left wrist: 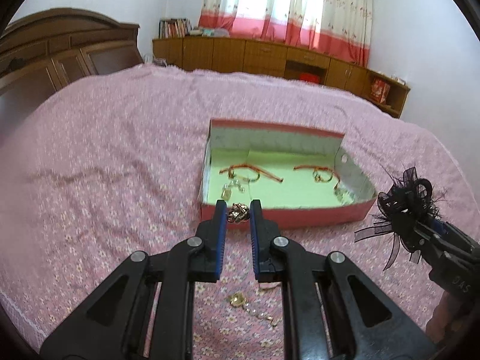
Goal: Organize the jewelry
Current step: 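Grasp the black feather bow clip with the right tool while the left tool lifts the ring, then carry the gold ring into the box and open the left tool while the right tool holds the clip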
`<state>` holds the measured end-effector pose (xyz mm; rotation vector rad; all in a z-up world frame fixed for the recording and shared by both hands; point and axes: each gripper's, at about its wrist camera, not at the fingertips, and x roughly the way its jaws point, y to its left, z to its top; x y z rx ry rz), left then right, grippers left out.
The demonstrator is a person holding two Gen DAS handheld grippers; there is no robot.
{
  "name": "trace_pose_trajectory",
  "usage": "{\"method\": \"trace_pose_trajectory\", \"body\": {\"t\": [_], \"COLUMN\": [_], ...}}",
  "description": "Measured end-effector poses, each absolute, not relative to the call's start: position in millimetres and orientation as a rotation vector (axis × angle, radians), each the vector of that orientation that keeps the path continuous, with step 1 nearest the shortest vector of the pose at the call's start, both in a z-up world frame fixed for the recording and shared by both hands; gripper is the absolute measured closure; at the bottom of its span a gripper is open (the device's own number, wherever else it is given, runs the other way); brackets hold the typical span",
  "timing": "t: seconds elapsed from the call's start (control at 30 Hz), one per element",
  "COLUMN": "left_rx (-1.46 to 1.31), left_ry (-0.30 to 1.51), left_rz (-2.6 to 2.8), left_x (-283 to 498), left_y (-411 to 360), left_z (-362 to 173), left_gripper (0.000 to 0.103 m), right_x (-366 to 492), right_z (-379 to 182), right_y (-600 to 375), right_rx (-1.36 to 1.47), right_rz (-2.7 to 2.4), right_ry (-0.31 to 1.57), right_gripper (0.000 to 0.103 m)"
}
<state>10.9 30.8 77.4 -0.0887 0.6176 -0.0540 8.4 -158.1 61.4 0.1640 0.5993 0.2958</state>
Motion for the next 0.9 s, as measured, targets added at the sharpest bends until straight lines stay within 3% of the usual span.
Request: {"method": "trace_pose_trajectory", "body": {"t": [0.9], "left_rx": [-0.018], "left_ry": [0.459], "left_rz": [-0.053], "left_x": [63.7], "left_y": [12.8], "left_z": [103.2], "left_gripper": [0.096], "right_x": [45.8], "right_z": [93.1], "right_y": [-159.9], "right_rx": [0.172], "right_rz": [0.276], "right_ry": [0.480], "right_gripper": [0.044]}}
